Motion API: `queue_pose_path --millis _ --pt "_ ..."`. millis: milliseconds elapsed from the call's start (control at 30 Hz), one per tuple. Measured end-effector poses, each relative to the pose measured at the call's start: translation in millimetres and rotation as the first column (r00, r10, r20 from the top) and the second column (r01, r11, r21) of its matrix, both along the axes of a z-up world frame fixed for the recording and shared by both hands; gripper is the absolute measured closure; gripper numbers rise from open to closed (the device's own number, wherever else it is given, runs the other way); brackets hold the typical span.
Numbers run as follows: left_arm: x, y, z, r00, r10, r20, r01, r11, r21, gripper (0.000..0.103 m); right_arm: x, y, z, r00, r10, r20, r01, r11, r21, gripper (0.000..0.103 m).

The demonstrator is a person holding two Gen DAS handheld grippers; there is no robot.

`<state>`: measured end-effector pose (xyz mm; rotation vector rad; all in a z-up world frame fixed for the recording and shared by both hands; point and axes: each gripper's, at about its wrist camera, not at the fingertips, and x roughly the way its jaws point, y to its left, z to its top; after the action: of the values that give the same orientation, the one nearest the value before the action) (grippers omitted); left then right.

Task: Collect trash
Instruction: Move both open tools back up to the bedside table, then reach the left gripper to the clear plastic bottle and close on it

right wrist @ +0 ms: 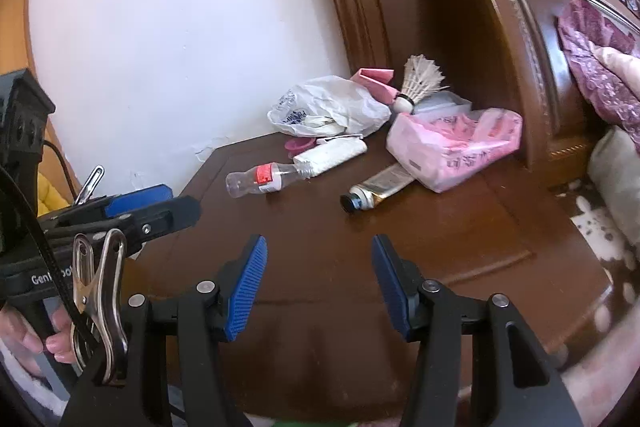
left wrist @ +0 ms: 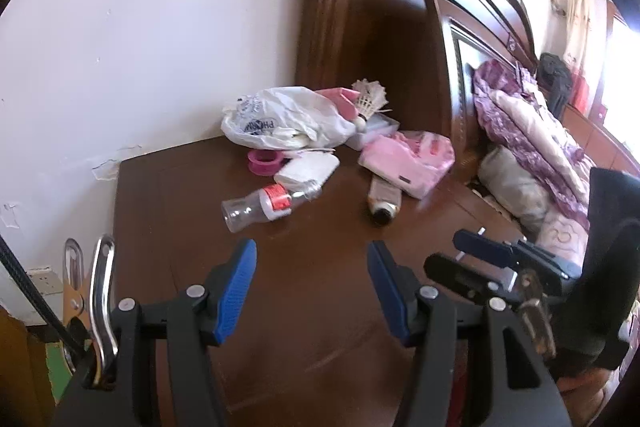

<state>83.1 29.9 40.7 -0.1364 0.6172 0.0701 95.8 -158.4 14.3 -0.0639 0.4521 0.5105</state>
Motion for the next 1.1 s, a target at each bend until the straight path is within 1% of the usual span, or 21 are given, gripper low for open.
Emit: queue_pose_path --millis 100,200,333,533,600,700,800,867,900,933,967,1033,1100 --pt "9.9 7.1 -0.4 1.0 0.01 -0.003 -0.01 1.0 0.009 0.042 9.7 10.0 -1.3 1.0 -0.008 0.011 0.009 1.0 -0.026 0.047" --pt "19.2 15.8 -2.0 1.0 0.024 -0.002 -0.024 1.0 0.0 0.042 19.5 14.7 -2.9 1.0 -0.01 0.015 0.011 1.0 -0.026 0.047" --pt "30.5 28.1 -9.5 0.999 0.046 -0.016 -0.046 0.999 -0.015 0.042 30.4 14.5 -4.0 1.0 -0.018 -0.007 0.018 1.0 -0.005 0.047" --pt "42.5 40.4 -16.7 0.997 0.07 -0.034 -0.07 0.997 -0.014 0.042 36.2 9.4 1.5 0.999 -0.041 -0.003 0.041 0.999 0.034 0.046" --pt "48.4 42.9 -15.5 0.998 0.061 -0.035 -0.062 0.998 -0.02 0.042 39.6 6.3 4.1 0.999 -0.034 -0.003 0.034 0.999 0.04 0.045" --pt "60.7 42.6 -13.2 0.998 0.046 -0.031 -0.046 0.999 0.01 0.042 46.3 1.1 6.5 0.997 -0.071 0.024 0.07 0.997 0.024 0.043" --pt "74.7 40.9 -13.7 0.999 0.041 -0.025 -0.04 0.998 0.052 0.042 58.3 -9.7 7.5 0.991 -0.129 0.024 0.128 0.991 0.027 0.043" --pt "84.0 37.4 -17.6 0.999 0.024 -0.039 -0.021 0.997 0.074 0.042 65.4 -19.8 9.2 0.988 -0.152 0.014 0.151 0.987 0.05 0.042" --pt "88.6 34.5 -20.5 0.998 0.013 -0.054 -0.008 0.995 0.094 0.042 69.6 -26.5 10.2 0.986 -0.165 0.005 0.164 0.984 0.066 0.042" --pt "95.9 30.7 -24.1 0.996 0.007 -0.087 0.003 0.994 0.113 0.042 74.3 -33.2 11.0 0.983 -0.182 -0.006 0.182 0.98 0.084 0.042" --pt "100.2 28.7 -25.3 0.995 0.003 -0.098 0.009 0.993 0.117 0.042 78.4 -39.5 11.3 0.981 -0.194 -0.017 0.195 0.975 0.104 0.042" --pt "104.4 26.8 -24.3 0.996 0.019 -0.091 -0.007 0.991 0.134 0.042 85.8 -50.2 10.8 0.976 -0.212 -0.043 0.216 0.966 0.14 0.042" --pt "110.1 23.5 -25.4 0.993 0.047 -0.107 -0.025 0.981 0.193 0.042 93.2 -56.9 9.2 0.973 -0.219 -0.077 0.229 0.958 0.172 0.042"
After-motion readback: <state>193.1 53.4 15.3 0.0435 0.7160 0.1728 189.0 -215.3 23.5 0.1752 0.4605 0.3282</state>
